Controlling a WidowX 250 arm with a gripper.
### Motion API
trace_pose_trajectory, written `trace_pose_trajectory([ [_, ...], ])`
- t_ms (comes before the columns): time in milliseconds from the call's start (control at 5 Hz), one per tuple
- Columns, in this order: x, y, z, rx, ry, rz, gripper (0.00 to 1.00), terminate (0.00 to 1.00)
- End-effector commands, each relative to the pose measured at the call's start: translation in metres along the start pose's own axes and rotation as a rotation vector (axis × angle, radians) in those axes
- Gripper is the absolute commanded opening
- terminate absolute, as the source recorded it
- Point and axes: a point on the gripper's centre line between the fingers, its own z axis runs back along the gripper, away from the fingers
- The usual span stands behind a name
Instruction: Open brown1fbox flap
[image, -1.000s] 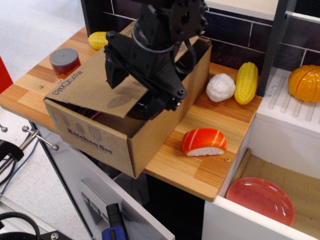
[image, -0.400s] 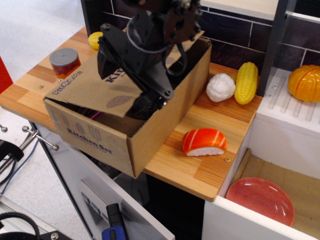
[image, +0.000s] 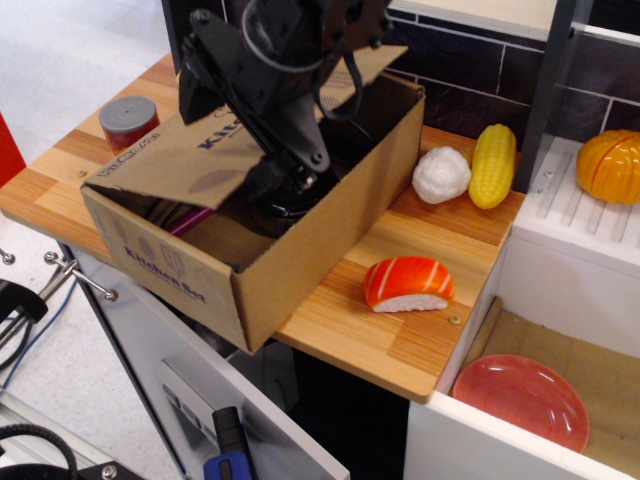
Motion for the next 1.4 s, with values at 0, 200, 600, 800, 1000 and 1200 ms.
trace_pose_trajectory([
  [0,0.012,0.033,0.023,0.085,-0.030,-0.023,1.00,0.00],
  [200,0.013,0.051,0.033,0.120,-0.022,-0.074,1.00,0.00],
  [600,0.011,0.093,0.035,0.161,-0.030,-0.168,1.00,0.00],
  [800,0.000,0.113,0.026,0.114,-0.025,-0.207,1.00,0.00],
  [1000,-0.012,0.137,0.016,0.095,-0.045,-0.242,1.00,0.00],
  [1200,-0.017,0.159,0.004,0.103,-0.078,-0.278,1.00,0.00],
])
